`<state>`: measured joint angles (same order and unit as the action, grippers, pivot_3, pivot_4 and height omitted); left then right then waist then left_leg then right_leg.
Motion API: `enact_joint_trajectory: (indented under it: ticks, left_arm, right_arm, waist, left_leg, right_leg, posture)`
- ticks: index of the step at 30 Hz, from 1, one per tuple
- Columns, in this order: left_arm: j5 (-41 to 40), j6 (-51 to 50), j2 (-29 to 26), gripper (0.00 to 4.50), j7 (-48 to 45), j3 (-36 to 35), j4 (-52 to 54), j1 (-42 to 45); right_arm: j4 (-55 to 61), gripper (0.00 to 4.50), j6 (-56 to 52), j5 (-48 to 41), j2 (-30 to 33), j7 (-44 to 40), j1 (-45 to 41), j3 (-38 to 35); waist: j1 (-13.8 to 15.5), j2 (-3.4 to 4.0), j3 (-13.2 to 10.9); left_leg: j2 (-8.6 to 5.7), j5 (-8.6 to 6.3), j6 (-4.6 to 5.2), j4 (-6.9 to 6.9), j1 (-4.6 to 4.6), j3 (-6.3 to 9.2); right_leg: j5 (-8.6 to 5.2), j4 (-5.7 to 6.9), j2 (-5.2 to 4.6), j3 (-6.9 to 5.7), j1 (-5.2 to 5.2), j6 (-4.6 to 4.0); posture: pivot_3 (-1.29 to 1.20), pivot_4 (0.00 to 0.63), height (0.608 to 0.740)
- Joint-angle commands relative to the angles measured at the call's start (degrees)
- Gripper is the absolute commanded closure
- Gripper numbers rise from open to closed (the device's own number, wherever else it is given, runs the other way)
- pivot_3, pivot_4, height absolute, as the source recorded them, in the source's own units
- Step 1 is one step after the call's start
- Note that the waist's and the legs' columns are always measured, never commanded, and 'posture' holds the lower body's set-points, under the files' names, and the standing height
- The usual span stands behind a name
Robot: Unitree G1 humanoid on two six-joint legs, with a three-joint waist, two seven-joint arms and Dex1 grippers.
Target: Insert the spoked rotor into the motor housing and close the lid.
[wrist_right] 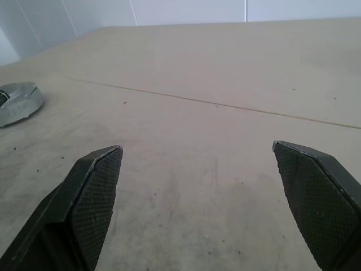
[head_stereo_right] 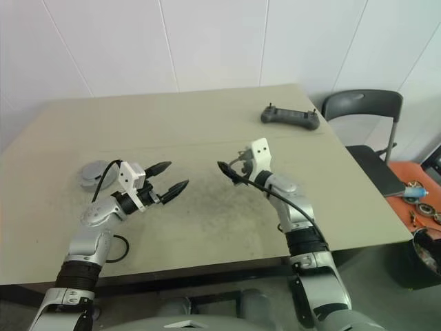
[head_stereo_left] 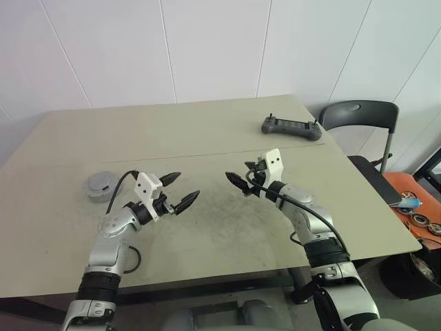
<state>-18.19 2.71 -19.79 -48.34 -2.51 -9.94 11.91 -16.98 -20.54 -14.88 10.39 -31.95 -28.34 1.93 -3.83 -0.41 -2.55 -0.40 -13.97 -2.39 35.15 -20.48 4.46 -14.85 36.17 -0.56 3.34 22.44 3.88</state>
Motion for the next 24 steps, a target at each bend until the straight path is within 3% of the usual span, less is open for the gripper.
enact_joint_trajectory:
  ticks: [1, 24]
  left_arm:
    - [-0.8, -0.2, -0.3, 0.0, 0.3, -0.3, 3.1, 0.2]
    - [-0.7, 0.4, 0.3, 0.0, 2.2, -0.5, 4.4, -1.4]
  right_arm:
    - [1.8, 0.04, 1.1, -0.2, -0.2, -0.4, -1.5, -0.1]
    - [-0.6, 0.04, 1.6, 1.2, -0.1, -2.0, -3.4, 0.1]
  waist:
    - [0.0, 0.0, 0.0]
    - [0.0, 0.0, 0.0]
  left_leg:
    - [0.0, 0.0, 0.0, 0.0, 0.0, 0.0]
    - [0.0, 0.0, 0.0, -0.01, 0.0, 0.0]
  right_leg:
    - [0.0, 0.0, 0.0, 0.0, 0.0, 0.0]
    - [0.0, 0.0, 0.0, 0.0, 0.0, 0.0]
  posture:
    - [0.0, 0.0, 0.74]
    - [0.0, 0.0, 0.74]
